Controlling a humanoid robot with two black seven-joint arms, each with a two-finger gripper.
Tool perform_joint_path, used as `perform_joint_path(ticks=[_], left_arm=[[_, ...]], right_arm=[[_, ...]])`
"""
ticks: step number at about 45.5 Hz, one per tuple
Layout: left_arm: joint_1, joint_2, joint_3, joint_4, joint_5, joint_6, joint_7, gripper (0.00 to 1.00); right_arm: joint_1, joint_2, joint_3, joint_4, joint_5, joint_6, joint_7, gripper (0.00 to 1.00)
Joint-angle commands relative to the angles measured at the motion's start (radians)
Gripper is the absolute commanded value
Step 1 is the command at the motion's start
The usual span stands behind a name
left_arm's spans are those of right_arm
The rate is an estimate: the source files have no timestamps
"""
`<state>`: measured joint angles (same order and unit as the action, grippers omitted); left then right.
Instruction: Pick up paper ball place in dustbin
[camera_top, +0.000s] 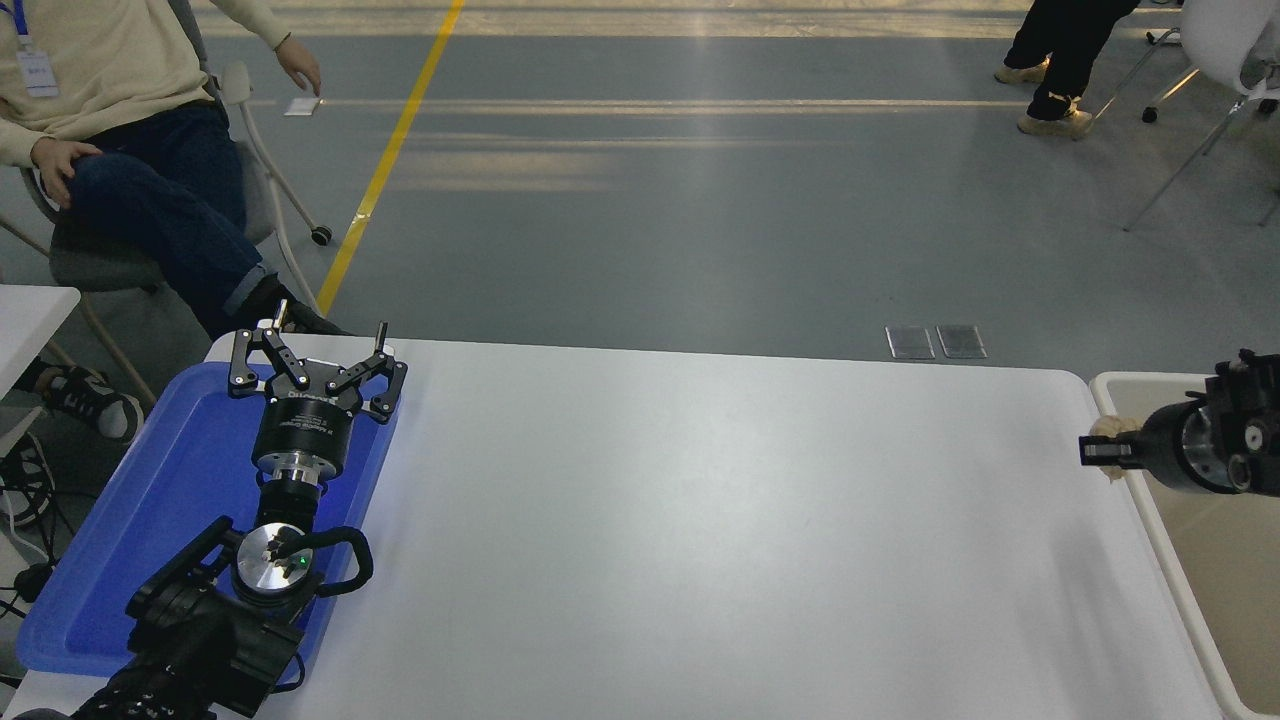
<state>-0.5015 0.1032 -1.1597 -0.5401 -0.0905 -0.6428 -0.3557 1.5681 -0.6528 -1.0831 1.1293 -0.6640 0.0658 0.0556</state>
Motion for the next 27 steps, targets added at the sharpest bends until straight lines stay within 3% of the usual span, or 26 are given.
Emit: perform_joint_path(ticks=[1, 11, 27], left_arm=[[0.000, 0.000, 0.000, 0.000, 0.000, 0.000, 0.000, 1.00], [0.000, 0.000, 0.000, 0.000, 0.000, 0.000, 0.001, 1.00], [0.000, 0.001, 0.000, 0.000, 0.000, 0.000, 0.001, 1.00]], right_arm=[[0.216, -0.010, -0.110, 0.150, -0.005, 0.026, 0.000, 0.00], [0.348, -0.007, -0.166, 0.237, -0.003, 0.094, 0.003, 0.00], [0.570, -0.007, -0.160, 0.348, 0.014, 0.337, 0.006, 0.00]])
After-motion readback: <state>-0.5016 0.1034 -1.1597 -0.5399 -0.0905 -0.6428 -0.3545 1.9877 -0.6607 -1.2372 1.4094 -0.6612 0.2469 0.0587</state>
